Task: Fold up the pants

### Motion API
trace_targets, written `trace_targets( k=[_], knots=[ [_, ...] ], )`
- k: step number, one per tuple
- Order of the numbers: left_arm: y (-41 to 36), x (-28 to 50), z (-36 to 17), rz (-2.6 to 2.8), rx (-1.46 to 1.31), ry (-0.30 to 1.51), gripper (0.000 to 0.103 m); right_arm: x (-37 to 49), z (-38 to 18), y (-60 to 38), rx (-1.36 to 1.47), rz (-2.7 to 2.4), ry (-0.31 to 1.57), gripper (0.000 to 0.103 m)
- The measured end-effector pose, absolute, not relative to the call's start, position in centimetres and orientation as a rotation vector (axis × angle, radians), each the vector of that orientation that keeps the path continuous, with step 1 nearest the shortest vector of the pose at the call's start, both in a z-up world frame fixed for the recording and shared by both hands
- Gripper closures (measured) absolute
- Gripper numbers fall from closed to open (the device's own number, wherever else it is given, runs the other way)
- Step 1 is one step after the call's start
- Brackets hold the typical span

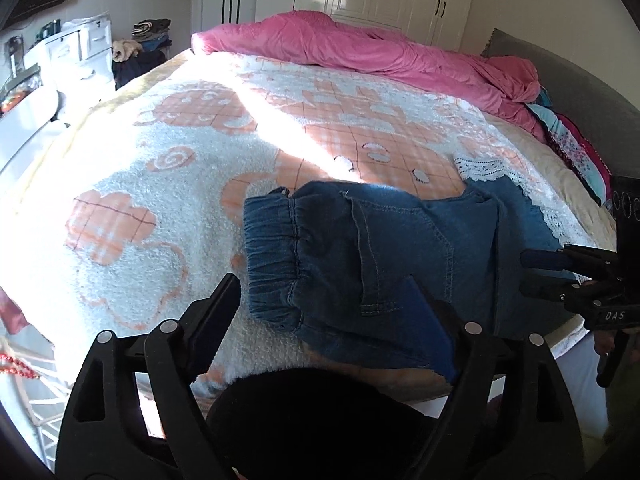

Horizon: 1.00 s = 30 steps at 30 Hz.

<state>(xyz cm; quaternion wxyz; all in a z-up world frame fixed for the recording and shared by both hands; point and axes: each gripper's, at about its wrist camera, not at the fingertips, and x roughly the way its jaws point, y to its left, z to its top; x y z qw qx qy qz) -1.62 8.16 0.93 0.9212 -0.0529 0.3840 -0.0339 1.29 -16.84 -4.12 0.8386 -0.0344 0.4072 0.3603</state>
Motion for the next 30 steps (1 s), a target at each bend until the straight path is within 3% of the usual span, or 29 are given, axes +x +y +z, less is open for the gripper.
trace_targets(
  k=[13, 25, 27, 28, 30],
  knots=[
    [1.8, -0.3, 2.0, -0.235, -0.079, 0.797, 0.02, 4.5, -0.7, -22.9, -0.034, 0.58, 0.744, 0.041],
    [-7.3, 4.0, -0.8, -0.456, 0.002, 0.924, 0.02, 12.0, 0.1, -24.0, -0.057, 0.49, 0.773, 0.041],
    [-8.2, 4.8, -1.3, -0.487, -0.006, 0.945, 0.02, 13.6, -0.3, -23.7, -0.05, 0.483, 0.792, 0.034],
    [-8.4, 5.2, -1.7, -0.503, -0.015, 0.959, 0.023, 14.1, -0.4, -23.5, -0.056, 0.476, 0.797, 0.026],
    [-8.8, 6.2, -2.7, -0.508, -0.047, 0.987, 0.031, 15.2, -0.7, -23.1, -0.076, 0.46, 0.806, 0.026]
  ],
)
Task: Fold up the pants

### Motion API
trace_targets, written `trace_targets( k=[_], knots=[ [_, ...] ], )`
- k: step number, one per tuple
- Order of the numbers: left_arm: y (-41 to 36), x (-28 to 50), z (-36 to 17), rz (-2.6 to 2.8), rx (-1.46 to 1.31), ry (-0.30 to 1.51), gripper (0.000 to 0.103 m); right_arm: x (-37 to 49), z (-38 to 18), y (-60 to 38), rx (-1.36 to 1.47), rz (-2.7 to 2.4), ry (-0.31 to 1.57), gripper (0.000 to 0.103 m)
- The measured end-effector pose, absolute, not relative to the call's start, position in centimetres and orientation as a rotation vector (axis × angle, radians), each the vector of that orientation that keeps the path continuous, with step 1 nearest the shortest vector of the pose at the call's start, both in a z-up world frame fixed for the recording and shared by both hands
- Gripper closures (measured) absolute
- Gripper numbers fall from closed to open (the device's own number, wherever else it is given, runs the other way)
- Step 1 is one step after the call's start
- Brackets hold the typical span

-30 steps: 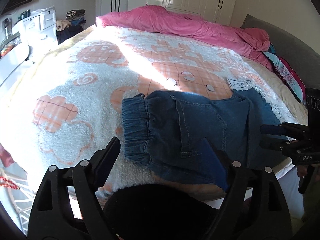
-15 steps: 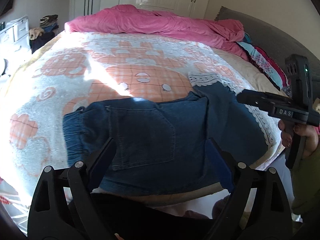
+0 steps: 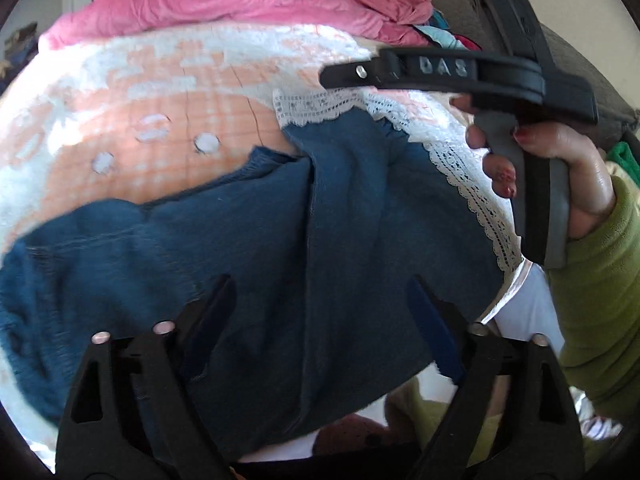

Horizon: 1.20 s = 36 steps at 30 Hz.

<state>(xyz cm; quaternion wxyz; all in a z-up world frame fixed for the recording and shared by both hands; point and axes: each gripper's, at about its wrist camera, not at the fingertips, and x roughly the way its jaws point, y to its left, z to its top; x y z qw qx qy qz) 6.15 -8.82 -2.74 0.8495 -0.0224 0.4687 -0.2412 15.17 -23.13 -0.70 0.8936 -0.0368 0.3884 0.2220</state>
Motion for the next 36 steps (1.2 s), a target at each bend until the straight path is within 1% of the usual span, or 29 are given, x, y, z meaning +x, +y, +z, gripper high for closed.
trace_targets(
  k=[2, 4, 5, 7, 8, 10, 11, 19, 20, 21, 22, 24, 26, 27, 30, 31, 33, 34, 35, 36],
  knots=[
    [-8.9, 6.9, -3.8, -0.49, -0.081, 1.008, 0.035, 16.5, -0.9, -22.9, -0.082, 0.464, 0.815, 0.026],
    [-8.7, 7.3, -4.7, -0.487, -0.127, 1.016, 0.044, 17.8, -1.0, -22.8, -0.09, 0.443, 0.822, 0.026],
    [-8.7, 7.3, -4.9, -0.48, -0.14, 1.014, 0.046, 18.4, -1.1, -22.8, -0.094, 0.434, 0.828, 0.026],
    [-8.8, 7.2, -5.0, -0.473, -0.129, 0.998, 0.055, 19.9, -1.5, -22.9, -0.092, 0.413, 0.845, 0.026],
    [-8.9, 7.1, -5.0, -0.47, -0.117, 0.989, 0.058, 20.4, -1.7, -22.8, -0.093, 0.406, 0.858, 0.026],
    [-9.4, 6.8, -5.0, -0.477, -0.094, 0.97, 0.072, 21.6, -2.5, -22.4, -0.105, 0.388, 0.887, 0.026],
    [-9.7, 6.5, -5.0, -0.48, -0.077, 0.959, 0.074, 22.0, -2.9, -22.1, -0.11, 0.382, 0.899, 0.026],
    [-10.9, 5.6, -5.2, -0.579, -0.053, 0.938, 0.074, 24.4, -5.9, -18.3, -0.19, 0.333, 0.967, 0.026],
    [-11.0, 5.6, -5.3, -0.577, -0.046, 0.94, 0.074, 24.9, -6.7, -18.0, -0.203, 0.326, 0.987, 0.031],
    [-11.0, 5.6, -5.3, -0.581, -0.053, 0.94, 0.074, 25.3, -7.3, -17.9, -0.217, 0.33, 1.004, 0.041],
    [-10.8, 5.6, -5.2, -0.584, -0.066, 0.939, 0.074, 25.7, -8.1, -17.7, -0.253, 0.32, 1.014, 0.053],
    [-10.3, 5.7, -5.2, -0.59, -0.099, 0.941, 0.074, 25.7, -8.3, -18.1, -0.267, 0.326, 0.984, 0.066],
    [-9.8, 5.8, -5.3, -0.593, -0.13, 0.941, 0.074, 25.3, -7.7, -18.7, -0.265, 0.344, 0.954, 0.094],
    [-9.4, 5.7, -5.2, -0.592, -0.14, 0.939, 0.073, 25.0, -7.2, -19.4, -0.234, 0.359, 0.946, 0.094],
    [-8.8, 5.5, -5.1, -0.599, -0.168, 0.932, 0.063, 23.7, -5.5, -21.3, -0.198, 0.357, 0.906, 0.095],
    [-8.6, 5.4, -5.0, -0.6, -0.172, 0.929, 0.062, 23.0, -4.6, -22.3, -0.163, 0.362, 0.883, 0.095],
    [-8.5, 5.2, -4.8, -0.596, -0.171, 0.923, 0.061, 21.7, -3.0, -24.5, -0.105, 0.356, 0.851, 0.095],
    [-8.2, 5.1, -4.7, -0.593, -0.17, 0.923, 0.062, 21.0, -2.4, -25.4, -0.087, 0.354, 0.836, 0.095],
    [-8.3, 5.1, -4.9, -0.588, -0.165, 0.924, 0.065, 20.2, -1.6, -26.4, -0.067, 0.35, 0.817, 0.095],
    [-8.4, 5.1, -5.0, -0.573, -0.155, 0.925, 0.075, 19.5, -1.0, -27.1, -0.053, 0.344, 0.804, 0.095]
  ],
)
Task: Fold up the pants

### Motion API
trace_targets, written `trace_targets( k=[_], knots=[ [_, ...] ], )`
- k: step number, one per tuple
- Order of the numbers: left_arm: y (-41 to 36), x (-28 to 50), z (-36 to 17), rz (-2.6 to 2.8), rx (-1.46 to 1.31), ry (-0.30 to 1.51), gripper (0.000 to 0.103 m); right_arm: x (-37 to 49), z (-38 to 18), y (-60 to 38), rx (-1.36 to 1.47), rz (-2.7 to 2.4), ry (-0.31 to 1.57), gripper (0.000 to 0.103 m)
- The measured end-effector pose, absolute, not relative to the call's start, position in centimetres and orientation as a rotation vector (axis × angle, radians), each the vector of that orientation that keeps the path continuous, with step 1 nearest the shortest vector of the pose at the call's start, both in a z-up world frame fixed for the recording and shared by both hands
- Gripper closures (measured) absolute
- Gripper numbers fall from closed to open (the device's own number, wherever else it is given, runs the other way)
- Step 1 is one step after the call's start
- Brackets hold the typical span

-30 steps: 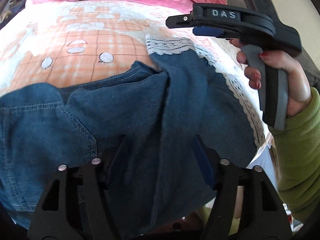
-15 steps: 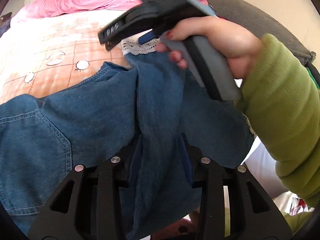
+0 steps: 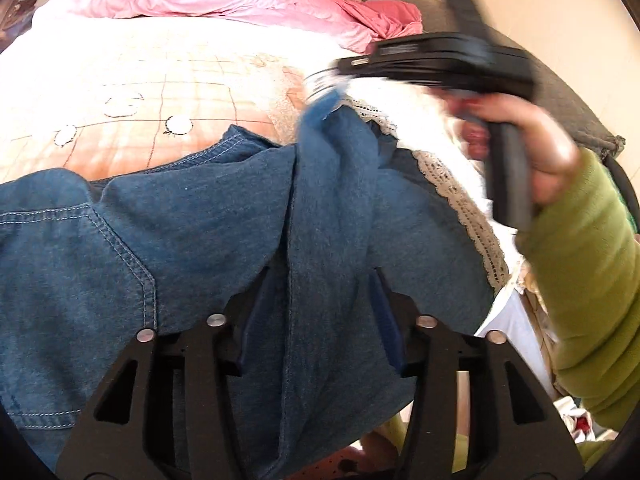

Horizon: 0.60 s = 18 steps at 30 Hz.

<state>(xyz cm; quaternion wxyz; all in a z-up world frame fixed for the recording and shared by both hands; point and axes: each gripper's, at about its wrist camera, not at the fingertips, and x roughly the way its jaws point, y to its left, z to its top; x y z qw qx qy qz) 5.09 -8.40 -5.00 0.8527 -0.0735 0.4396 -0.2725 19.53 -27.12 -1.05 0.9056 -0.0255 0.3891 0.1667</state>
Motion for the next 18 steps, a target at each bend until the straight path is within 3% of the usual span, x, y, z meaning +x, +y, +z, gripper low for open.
trace_targets(
  k=[4, 10, 18],
  knots=[
    [-8.9, 5.0, -5.2, -0.57, -0.144, 0.936, 0.103, 15.9, 1.4, -31.6, 0.055, 0.316, 0.741, 0.095],
    [-8.7, 3.9, -2.7, -0.591, -0.08, 0.857, 0.103, 9.4, 2.8, -36.3, 0.174, 0.294, 0.707, 0.095],
    [-9.3, 0.6, -1.4, -0.591, 0.097, 0.868, 0.103, 0.8, 0.3, -39.4, 0.261, 0.287, 0.779, 0.095]
  ],
)
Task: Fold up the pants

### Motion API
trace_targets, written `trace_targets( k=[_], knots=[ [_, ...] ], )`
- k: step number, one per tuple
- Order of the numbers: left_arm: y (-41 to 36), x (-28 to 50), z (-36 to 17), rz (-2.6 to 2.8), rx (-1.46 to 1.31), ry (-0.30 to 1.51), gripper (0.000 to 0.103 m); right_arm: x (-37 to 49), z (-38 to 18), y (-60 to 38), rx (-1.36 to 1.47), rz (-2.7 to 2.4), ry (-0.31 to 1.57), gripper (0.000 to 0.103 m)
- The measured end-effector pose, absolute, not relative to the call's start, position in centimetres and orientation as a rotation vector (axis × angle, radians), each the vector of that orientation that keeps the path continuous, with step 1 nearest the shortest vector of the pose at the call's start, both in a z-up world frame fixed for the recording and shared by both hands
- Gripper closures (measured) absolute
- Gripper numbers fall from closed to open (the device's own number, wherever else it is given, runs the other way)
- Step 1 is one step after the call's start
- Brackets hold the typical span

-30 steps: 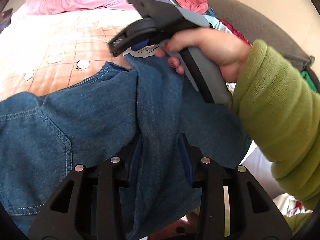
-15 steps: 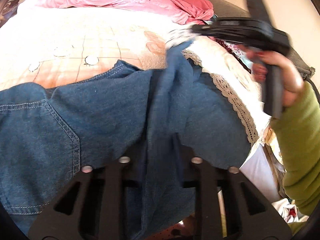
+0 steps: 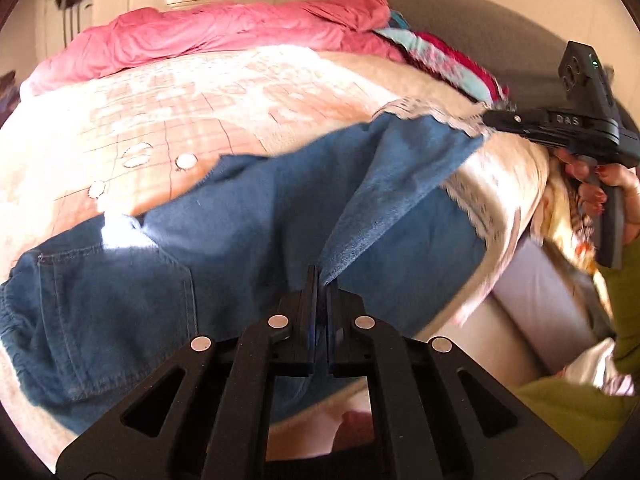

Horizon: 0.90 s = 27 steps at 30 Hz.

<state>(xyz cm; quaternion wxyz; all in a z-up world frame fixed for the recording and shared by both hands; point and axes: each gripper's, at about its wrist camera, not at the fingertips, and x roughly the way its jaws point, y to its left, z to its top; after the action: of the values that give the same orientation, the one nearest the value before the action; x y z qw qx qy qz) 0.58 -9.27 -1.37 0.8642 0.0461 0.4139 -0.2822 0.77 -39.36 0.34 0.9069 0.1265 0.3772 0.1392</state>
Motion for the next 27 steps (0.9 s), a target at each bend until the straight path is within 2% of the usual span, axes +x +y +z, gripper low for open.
trace_targets(
  k=[8, 15, 23, 27],
  knots=[
    [-10.2, 0.0, -3.1, -0.594, 0.143, 0.938, 0.103, -2.5, -4.8, -40.6, 0.305, 0.231, 0.907, 0.095],
    [-11.5, -1.2, -3.8, -0.62, 0.207, 0.957, 0.102, -4.0, -5.1, -41.8, 0.3, 0.215, 0.899, 0.095],
    [-12.3, -1.0, -5.6, -0.592, 0.263, 1.029, 0.1, -4.0, -9.5, -42.4, 0.334, 0.192, 0.976, 0.095],
    [-12.5, -1.1, -6.0, -0.569, 0.284, 1.042, 0.1, -4.3, -9.0, -42.7, 0.327, 0.209, 0.982, 0.094]
  ],
)
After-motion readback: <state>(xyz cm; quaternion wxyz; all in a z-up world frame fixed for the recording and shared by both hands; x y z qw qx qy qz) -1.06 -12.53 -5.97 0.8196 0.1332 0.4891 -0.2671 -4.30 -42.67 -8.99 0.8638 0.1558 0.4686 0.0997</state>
